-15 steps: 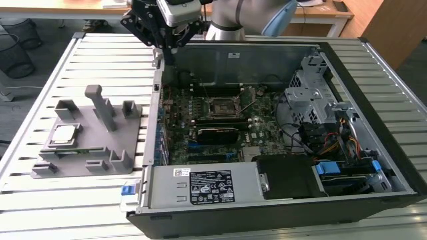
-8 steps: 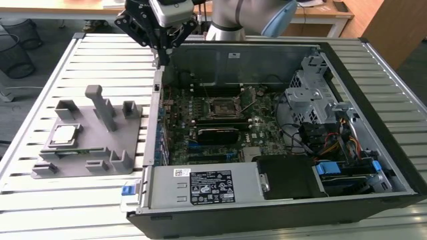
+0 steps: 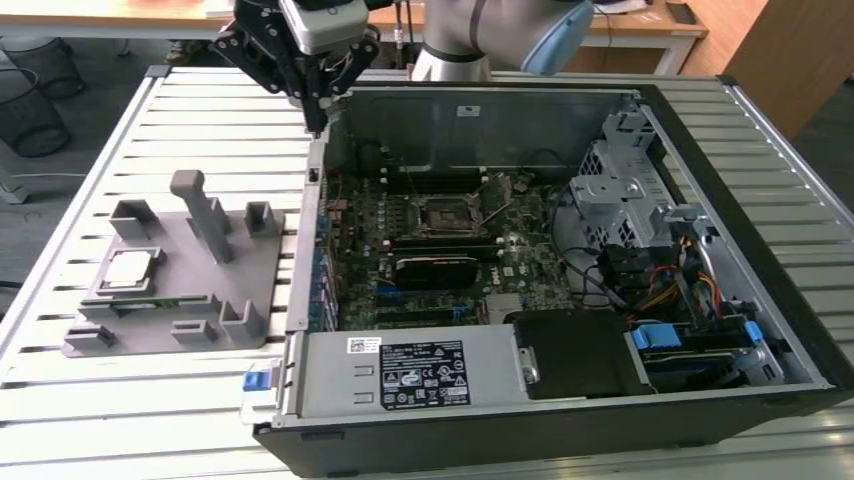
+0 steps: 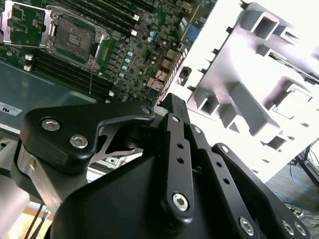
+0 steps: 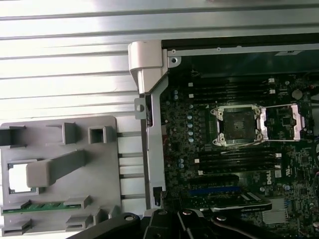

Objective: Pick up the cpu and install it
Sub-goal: 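Reach for the cpu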

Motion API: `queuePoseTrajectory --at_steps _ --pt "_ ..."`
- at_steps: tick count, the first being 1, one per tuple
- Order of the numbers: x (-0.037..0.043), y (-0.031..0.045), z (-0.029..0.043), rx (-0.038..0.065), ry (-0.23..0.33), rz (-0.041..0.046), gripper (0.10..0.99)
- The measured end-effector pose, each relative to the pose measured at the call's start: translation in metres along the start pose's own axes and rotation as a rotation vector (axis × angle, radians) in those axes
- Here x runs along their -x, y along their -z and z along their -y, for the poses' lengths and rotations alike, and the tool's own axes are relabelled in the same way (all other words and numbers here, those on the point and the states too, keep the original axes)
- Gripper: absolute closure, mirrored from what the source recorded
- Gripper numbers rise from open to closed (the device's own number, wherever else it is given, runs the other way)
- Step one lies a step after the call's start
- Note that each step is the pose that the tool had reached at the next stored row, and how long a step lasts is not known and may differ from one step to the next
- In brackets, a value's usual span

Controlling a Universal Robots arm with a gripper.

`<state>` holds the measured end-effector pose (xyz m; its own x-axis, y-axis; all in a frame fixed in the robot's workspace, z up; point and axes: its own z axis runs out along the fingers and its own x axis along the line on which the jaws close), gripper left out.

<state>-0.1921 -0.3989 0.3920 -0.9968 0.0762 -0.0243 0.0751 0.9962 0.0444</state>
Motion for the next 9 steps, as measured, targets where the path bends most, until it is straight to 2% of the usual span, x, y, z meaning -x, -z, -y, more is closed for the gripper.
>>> queuePoseTrajectory --at_steps 9 --pt "-0.0146 0.0002 0.0011 0.0 0.011 -0.0006 0.98"
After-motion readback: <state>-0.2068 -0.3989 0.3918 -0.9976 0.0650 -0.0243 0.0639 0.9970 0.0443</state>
